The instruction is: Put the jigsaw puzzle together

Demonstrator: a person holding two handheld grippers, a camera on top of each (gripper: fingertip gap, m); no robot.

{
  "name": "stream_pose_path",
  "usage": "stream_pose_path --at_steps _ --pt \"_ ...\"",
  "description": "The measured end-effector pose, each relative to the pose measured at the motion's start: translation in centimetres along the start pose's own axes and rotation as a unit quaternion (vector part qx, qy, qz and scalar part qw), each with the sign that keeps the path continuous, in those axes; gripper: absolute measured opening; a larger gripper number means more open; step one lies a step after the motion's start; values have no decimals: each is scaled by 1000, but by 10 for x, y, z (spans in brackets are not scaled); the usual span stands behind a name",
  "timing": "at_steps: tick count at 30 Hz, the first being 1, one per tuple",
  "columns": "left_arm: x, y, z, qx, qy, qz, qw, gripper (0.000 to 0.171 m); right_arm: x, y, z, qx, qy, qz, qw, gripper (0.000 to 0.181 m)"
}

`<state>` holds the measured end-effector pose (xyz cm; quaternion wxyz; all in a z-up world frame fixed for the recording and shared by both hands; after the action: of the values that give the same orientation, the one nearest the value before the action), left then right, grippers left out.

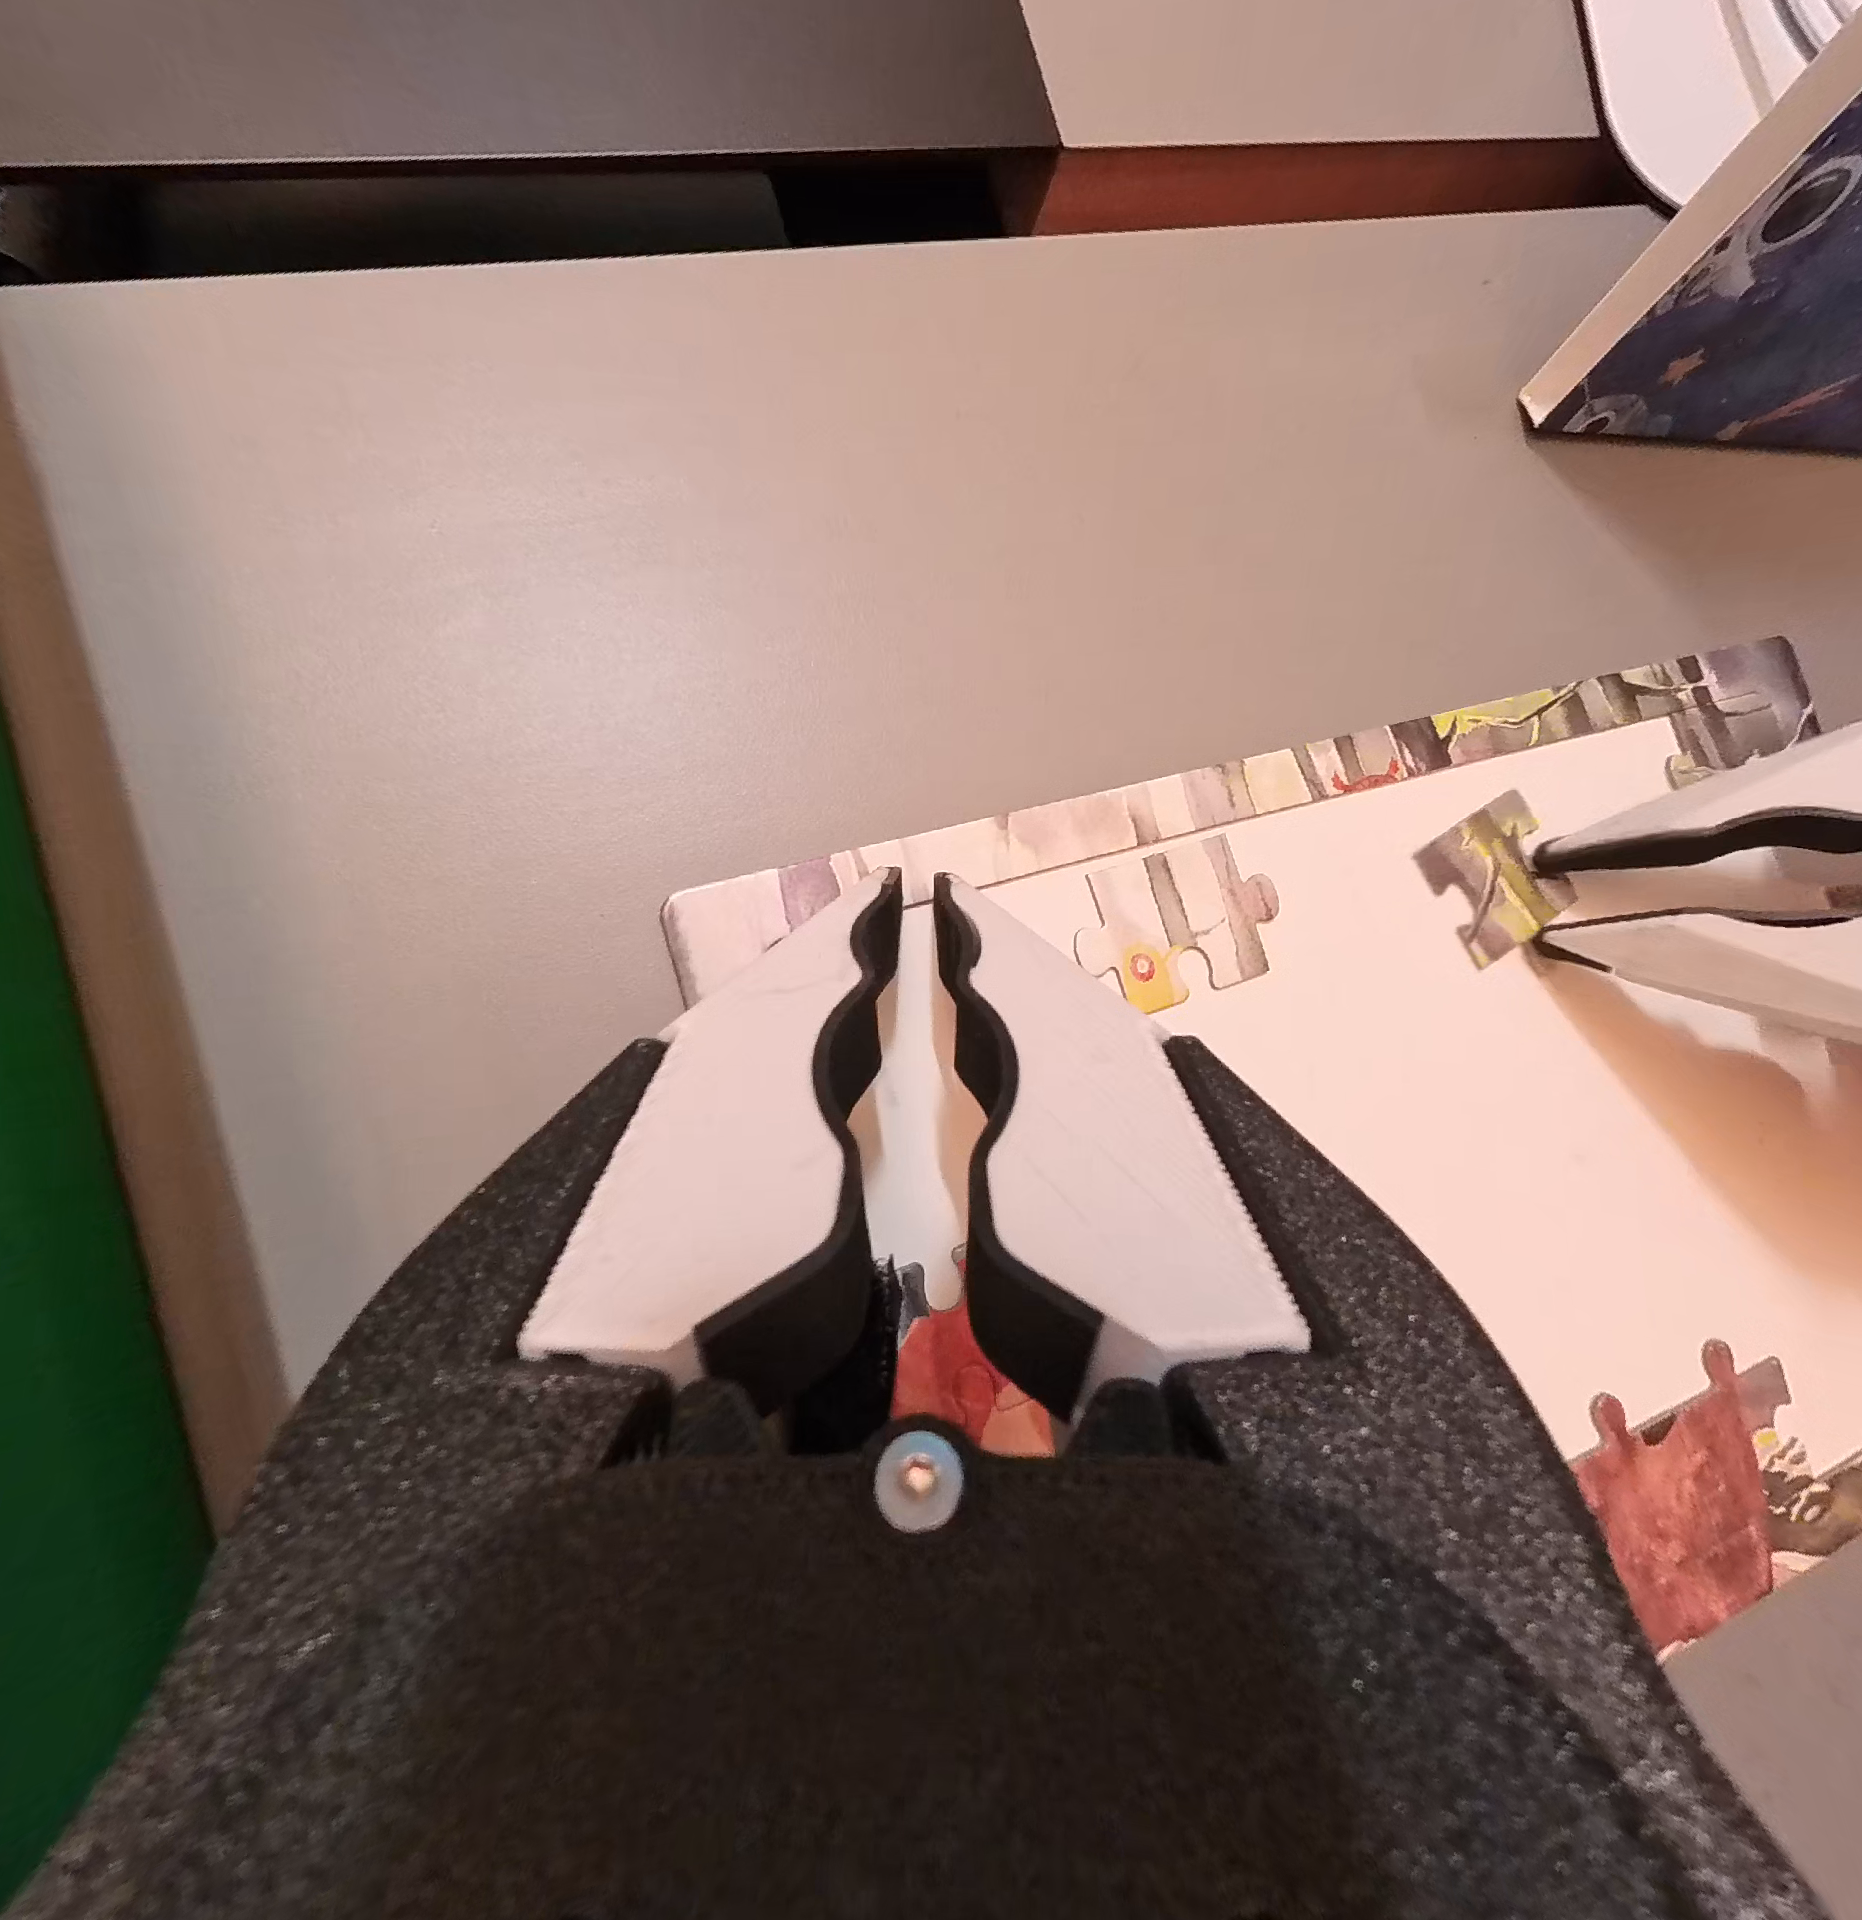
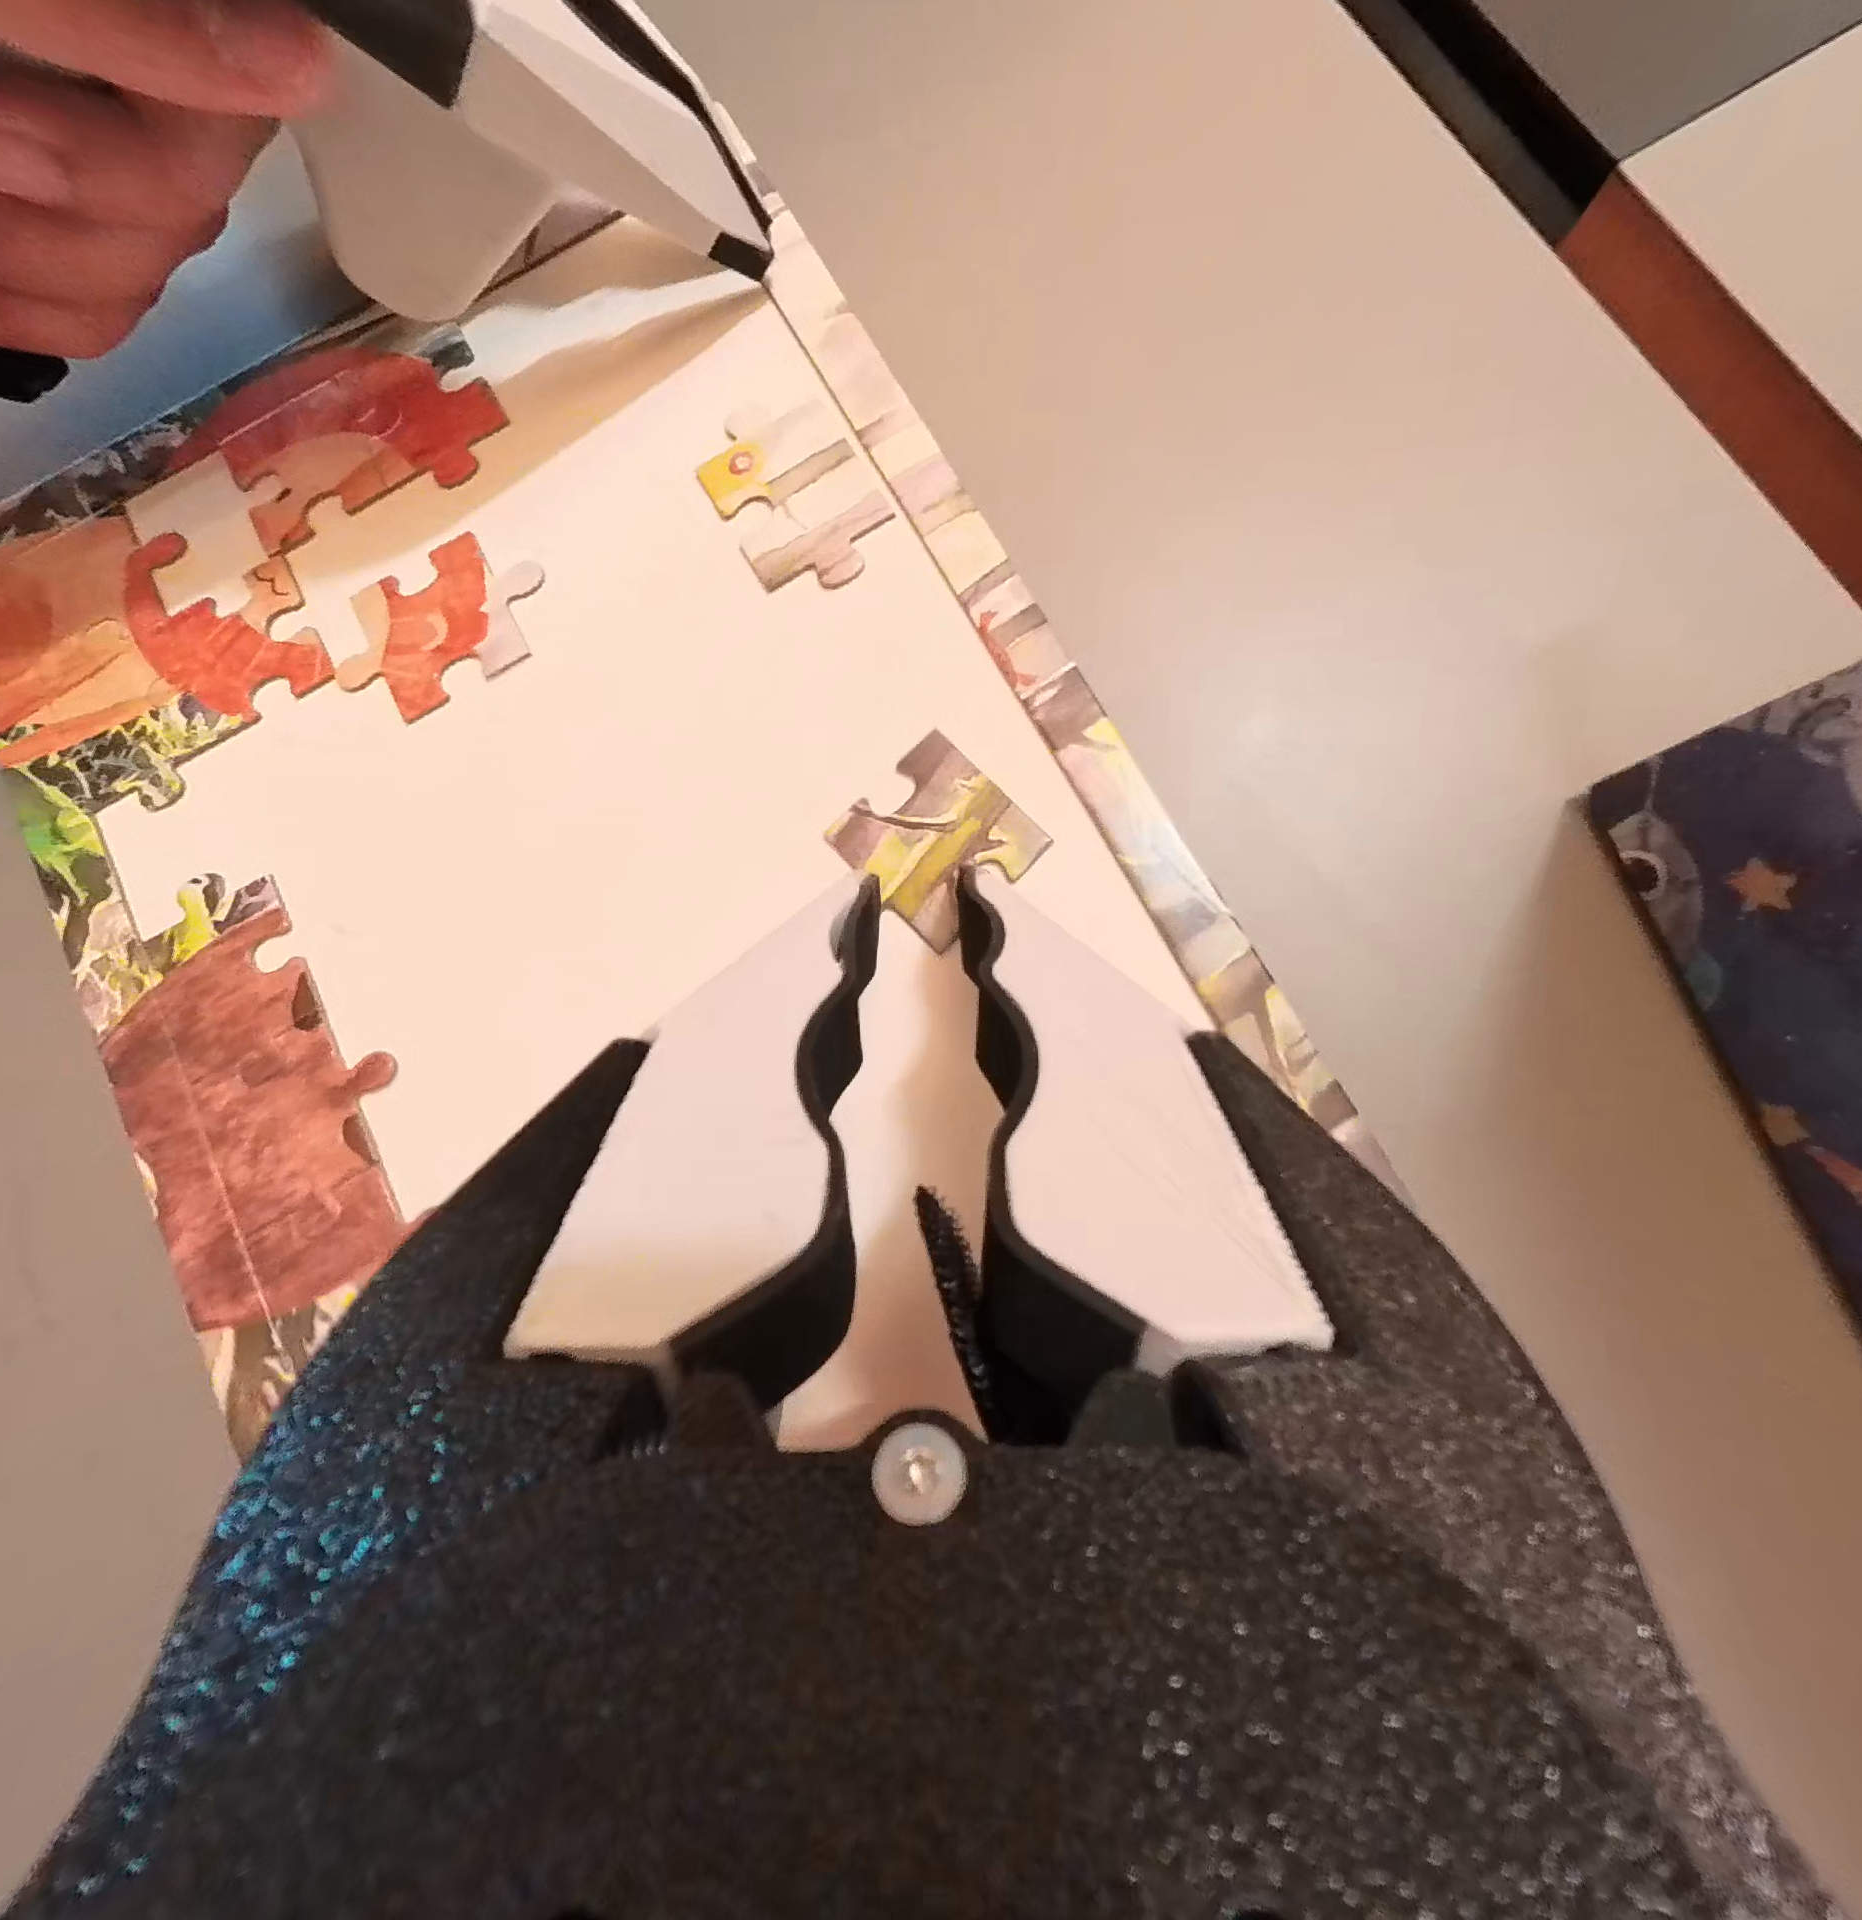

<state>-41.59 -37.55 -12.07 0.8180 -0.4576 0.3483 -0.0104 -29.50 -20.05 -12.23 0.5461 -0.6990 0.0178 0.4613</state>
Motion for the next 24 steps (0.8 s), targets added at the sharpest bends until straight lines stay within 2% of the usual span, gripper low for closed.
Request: stream_pose_path --at_steps 3,8,16,20,24 --pt "0 0 0 -1 2 0 1000 6 5 -6 7 13 7 -9 1000 15" --pt "0 0 0 0 1 0 1000 6 12 -14 4 -25 3 -19 999 16" --pt "0 0 0 -2 3 1 1000 6 13 -16 6 -4 -6 -40 999 20" --pt "0 0 0 -1 2 1 1000 6 22 -26 5 -41 -5 -51 998 19" --pt "0 0 0 -3 4 1 1000 5 20 -24 2 -42 -11 -50 998 19"
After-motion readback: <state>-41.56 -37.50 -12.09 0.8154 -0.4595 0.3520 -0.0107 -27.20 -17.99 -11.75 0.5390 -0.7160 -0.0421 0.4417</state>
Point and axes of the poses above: each gripper's, where its closed fingertips meet, y out along the fingers, x out of its underside, z = x × y across the jaws, the point moved 8 cm from there along -y, back along the fingers, and after that the axes turned 11 degrees about -y, right-handed, at the moved point
